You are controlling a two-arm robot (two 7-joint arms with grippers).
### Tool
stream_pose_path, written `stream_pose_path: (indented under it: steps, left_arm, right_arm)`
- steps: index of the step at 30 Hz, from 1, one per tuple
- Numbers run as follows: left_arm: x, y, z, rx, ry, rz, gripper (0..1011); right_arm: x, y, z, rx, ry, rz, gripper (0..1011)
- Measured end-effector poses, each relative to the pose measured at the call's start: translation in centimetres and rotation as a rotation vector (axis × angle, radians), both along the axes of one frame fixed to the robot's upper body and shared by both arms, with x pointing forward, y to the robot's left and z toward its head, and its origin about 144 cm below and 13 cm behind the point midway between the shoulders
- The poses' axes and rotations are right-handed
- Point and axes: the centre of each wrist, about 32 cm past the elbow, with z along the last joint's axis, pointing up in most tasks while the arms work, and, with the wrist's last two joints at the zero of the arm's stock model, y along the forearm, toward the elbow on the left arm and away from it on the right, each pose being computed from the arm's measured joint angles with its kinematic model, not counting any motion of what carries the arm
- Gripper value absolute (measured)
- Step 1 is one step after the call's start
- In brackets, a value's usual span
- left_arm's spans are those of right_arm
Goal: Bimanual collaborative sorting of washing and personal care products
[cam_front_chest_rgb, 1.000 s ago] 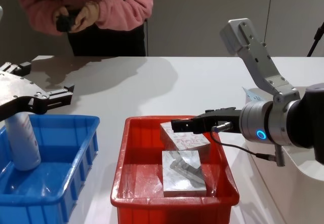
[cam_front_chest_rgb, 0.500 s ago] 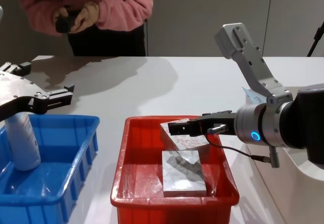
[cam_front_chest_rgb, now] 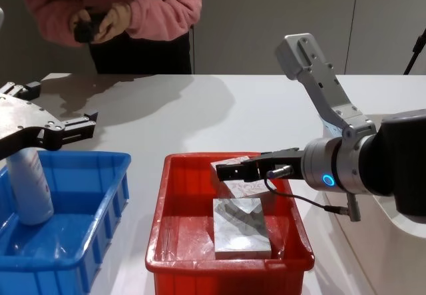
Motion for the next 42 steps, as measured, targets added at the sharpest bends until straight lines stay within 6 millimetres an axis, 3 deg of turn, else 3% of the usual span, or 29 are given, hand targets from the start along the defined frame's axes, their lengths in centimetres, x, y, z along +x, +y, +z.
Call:
stream_pose_path:
  steps: [42]
  left_arm:
    - [0.00,0.00,0.00,0.000,0.000,0.000,1002]
  right_arm:
    - [0.58,0.66,-0.78,-0.032,0.050,0.001,1001]
